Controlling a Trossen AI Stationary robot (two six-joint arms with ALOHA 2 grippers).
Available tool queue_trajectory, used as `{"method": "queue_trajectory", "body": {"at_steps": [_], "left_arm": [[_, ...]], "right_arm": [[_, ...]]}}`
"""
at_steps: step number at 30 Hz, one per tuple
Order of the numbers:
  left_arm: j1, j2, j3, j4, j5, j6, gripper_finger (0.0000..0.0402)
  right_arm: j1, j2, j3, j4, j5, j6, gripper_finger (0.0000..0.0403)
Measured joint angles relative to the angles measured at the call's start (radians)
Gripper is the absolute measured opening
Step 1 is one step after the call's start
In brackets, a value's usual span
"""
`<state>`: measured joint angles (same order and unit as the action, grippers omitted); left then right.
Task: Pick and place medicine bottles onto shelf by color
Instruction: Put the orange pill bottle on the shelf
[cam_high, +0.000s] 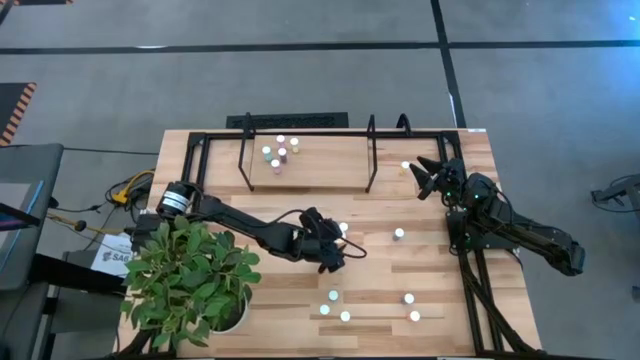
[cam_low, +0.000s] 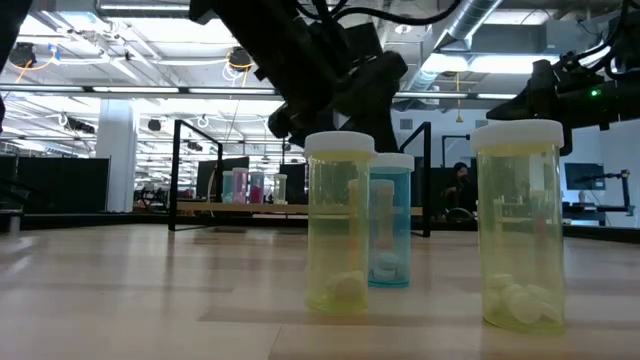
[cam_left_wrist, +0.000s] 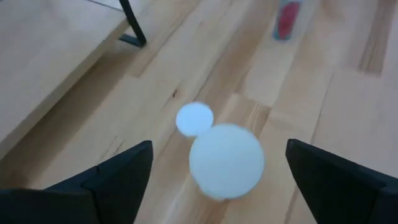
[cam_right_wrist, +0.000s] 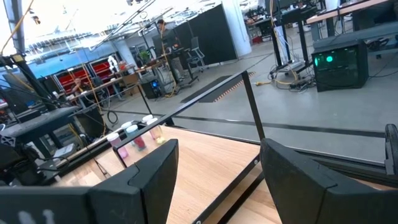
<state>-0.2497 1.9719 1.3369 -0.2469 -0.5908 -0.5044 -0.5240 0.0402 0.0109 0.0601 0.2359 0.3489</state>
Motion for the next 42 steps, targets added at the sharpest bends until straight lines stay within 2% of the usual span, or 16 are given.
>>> {"method": "queue_trajectory", "body": {"at_steps": [6, 13, 27, 33, 42], "left_arm": [[0.0, 0.011, 0.002, -0.002, 0.002, -0.047, 0.0397], [0.01, 0.03, 0.004, -0.004, 0.027, -0.085, 0.0396], [0.026, 0.06, 0.002, -0.036, 0.057, -0.043, 0.0396], [0.05, 0.06, 0.002, -0.048, 0.121, -0.028, 0.0365], [0.073, 0.06, 0.002, -0.038, 0.165, -0.004, 0.0279]], "right_arm": [[0.0, 0.0, 0.0, 0.0, 0.0, 0.0, 0.0249], [0.0, 0.0, 0.0, 0.0, 0.0, 0.0, 0.0249], [0.0, 0.0, 0.0, 0.0, 0.0, 0.0, 0.0249], [0.0, 0.0, 0.0, 0.0, 0.0, 0.0, 0.0249], [0.0, 0.0, 0.0, 0.0, 0.0, 0.0, 0.0249]]}}
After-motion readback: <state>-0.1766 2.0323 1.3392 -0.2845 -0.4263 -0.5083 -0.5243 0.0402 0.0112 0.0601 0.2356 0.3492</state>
